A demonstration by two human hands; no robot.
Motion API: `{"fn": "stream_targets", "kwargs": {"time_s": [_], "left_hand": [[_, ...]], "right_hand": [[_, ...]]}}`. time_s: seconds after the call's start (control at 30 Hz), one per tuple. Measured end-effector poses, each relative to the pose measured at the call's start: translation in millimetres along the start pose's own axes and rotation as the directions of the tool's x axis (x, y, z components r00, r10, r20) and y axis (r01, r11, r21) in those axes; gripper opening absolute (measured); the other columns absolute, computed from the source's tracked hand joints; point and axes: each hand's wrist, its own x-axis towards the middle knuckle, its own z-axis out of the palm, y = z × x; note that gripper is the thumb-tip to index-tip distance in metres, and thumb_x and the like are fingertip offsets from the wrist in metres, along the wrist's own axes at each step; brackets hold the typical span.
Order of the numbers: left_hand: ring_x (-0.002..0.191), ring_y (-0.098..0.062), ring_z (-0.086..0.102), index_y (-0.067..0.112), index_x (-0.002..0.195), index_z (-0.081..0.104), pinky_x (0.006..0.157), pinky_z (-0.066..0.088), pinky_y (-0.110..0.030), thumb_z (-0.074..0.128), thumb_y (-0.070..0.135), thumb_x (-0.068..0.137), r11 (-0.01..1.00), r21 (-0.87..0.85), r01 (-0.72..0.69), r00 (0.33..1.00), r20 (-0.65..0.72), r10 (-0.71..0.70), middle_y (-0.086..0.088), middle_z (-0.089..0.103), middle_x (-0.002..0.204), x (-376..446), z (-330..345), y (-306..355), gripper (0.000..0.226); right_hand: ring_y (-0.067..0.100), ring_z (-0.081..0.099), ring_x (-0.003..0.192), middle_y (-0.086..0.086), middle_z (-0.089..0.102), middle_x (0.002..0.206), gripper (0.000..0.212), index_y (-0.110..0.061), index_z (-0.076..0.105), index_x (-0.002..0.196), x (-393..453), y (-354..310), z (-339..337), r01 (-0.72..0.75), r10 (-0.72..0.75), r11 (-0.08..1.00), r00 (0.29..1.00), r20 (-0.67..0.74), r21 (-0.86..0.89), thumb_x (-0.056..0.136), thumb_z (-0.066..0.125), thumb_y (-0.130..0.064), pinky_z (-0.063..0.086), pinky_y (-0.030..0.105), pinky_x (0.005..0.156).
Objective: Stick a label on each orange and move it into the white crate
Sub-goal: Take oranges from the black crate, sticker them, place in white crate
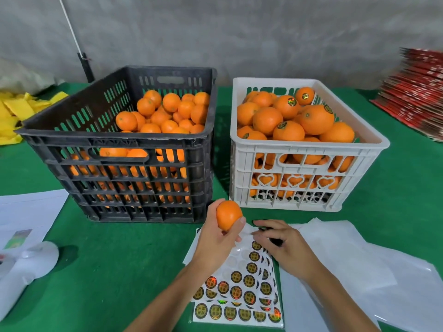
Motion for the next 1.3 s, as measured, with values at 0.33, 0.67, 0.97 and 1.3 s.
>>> {"fn": "stream_targets", "kwargs": {"time_s": [0.33, 0.67, 0.97, 1.3], "left_hand": [[0.101, -0.02, 0.073, 0.056, 0.14, 0.04, 0.084, 0.063, -0.032, 0.084, 0.048, 0.084, 0.996, 0.09, -0.007, 1.0, 0.029, 0.004, 0.003, 0.057, 0.134, -1, 2, 4, 0.072], [0.121, -0.002, 0.059, 0.061, 0.144, 0.033, 0.101, 0.057, -0.031, 0.077, 0.025, 0.094, 0.935, 0.266, -0.235, 0.972, 0.049, 0.23, 0.019, 0.041, 0.144, 14, -2, 69, 0.075], [0.151, 0.007, 0.015, 0.044, 0.165, 0.008, 0.117, 0.035, -0.022, 0.05, -0.01, 0.096, 0.617, 0.431, -0.659, 0.752, 0.361, 0.551, 0.022, -0.004, 0.173, 76, 28, 241, 0.098], [0.144, -0.03, 0.047, 0.024, 0.158, 0.039, 0.115, 0.042, -0.046, 0.061, 0.026, 0.104, 0.469, 0.811, -0.35, 0.919, 0.199, 0.341, -0.009, 0.047, 0.158, 168, -71, 291, 0.058]], "right_hand": [[0.013, 0.071, 0.09, -0.007, 0.076, 0.091, 0.011, -0.035, 0.079, 0.087, 22, -44, 13, -0.056, 0.252, 0.895, 0.882, -0.398, 0.442, 0.09, 0.079, -0.024, 0.056, 0.029, 0.084], [0.004, 0.065, 0.113, -0.019, 0.071, 0.119, 0.029, -0.037, 0.078, 0.114, 20, -112, -3, 0.081, 0.057, 0.945, 0.913, -0.403, 0.317, 0.087, 0.076, -0.048, 0.056, 0.037, 0.099], [0.019, 0.06, 0.123, 0.0, 0.063, 0.136, 0.07, -0.02, 0.046, 0.15, 79, -187, -114, 0.07, -0.243, 0.96, 0.686, -0.686, -0.27, 0.094, 0.062, -0.057, 0.052, 0.038, 0.099], [0.028, 0.038, 0.148, 0.012, 0.046, 0.157, 0.059, -0.007, 0.051, 0.149, 126, -189, -138, -0.034, -0.346, 0.841, 0.732, -0.586, -0.54, 0.101, 0.059, -0.041, 0.028, 0.041, 0.123]]}}
